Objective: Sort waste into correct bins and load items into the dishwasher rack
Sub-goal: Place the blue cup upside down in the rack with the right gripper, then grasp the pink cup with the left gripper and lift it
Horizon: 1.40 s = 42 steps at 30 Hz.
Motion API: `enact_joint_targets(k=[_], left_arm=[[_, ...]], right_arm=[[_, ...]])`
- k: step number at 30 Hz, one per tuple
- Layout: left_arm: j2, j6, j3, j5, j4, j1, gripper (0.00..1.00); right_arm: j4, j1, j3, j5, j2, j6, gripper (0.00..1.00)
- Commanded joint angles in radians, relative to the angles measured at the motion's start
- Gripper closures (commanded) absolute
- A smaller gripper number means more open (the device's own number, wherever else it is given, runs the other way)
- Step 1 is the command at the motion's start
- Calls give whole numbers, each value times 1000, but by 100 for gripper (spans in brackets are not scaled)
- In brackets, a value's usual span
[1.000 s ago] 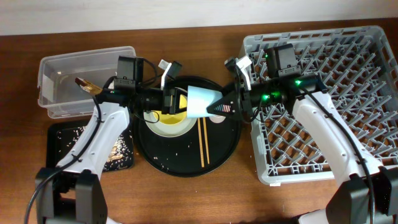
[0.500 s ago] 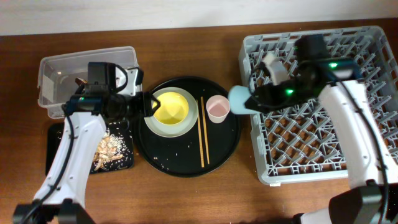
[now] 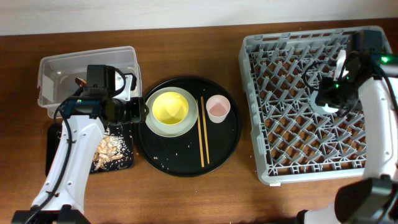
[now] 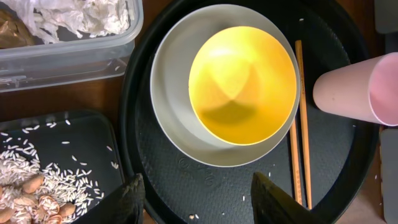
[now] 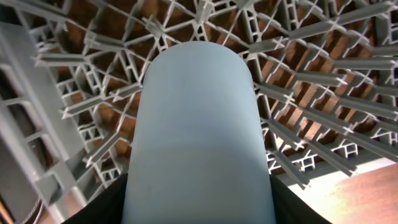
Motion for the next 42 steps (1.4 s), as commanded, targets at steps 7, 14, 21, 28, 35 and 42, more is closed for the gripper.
enact_joint_targets(k=[7, 14, 21, 28, 35, 42], left_arm=[[-15, 16, 3, -14, -3, 6, 46], [-15, 16, 3, -22, -3, 6, 45], [-15, 16, 3, -21, -3, 6, 45], [-15, 16, 3, -21, -6, 6, 44], [-15, 16, 3, -21, -6, 6, 44], [-15, 16, 3, -21, -6, 6, 44]], right_arm=[[-43, -7, 12, 23, 242, 16, 96], [-121, -8, 29, 24, 144, 29, 96], [-230, -113, 27, -34, 117, 56, 96], [-256, -110, -32, -129, 117, 11, 96], [-105, -109, -207, -160, 117, 11, 23], [-102, -51, 29, -291, -7, -39, 1]])
